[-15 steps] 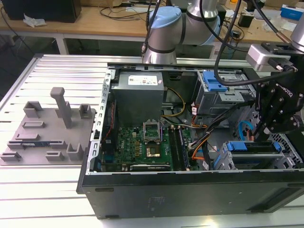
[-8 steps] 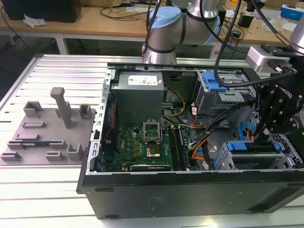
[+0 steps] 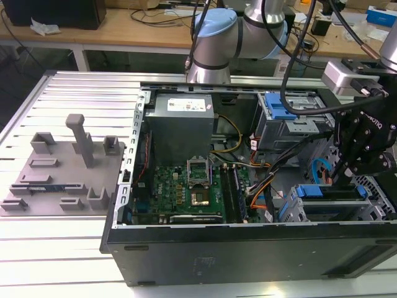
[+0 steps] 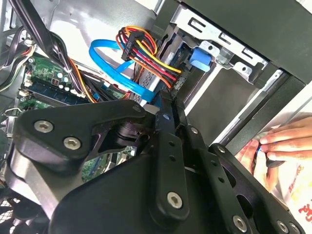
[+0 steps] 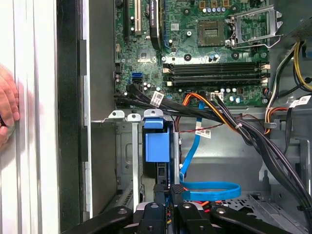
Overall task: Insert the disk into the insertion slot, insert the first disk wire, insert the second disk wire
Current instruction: 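Insert the second disk wire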
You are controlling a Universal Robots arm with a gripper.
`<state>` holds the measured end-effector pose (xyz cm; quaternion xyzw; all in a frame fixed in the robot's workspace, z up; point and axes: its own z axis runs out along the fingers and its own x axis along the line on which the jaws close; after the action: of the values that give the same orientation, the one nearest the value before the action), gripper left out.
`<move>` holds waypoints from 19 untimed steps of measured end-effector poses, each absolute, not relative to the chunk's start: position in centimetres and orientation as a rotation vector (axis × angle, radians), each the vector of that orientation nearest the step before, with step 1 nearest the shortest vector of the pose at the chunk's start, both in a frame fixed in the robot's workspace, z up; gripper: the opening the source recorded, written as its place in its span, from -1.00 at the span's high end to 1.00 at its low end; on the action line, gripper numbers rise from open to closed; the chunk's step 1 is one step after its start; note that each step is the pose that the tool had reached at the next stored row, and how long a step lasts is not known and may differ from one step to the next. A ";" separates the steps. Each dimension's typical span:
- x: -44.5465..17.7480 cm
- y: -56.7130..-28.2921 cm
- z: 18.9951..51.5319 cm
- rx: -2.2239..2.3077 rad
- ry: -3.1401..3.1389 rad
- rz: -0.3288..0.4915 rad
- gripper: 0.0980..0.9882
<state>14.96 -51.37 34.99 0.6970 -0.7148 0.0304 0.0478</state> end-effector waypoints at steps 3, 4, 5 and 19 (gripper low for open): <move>15.0 -51.4 34.8 2.126 -2.180 0.093 0.86; 15.0 -51.4 34.8 2.126 -2.180 0.093 0.86; 15.0 -51.4 34.7 2.126 -2.180 0.093 0.86; 14.9 -51.5 33.9 2.125 -2.179 0.093 0.86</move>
<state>14.89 -51.55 33.88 0.6970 -0.7148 0.0305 0.0480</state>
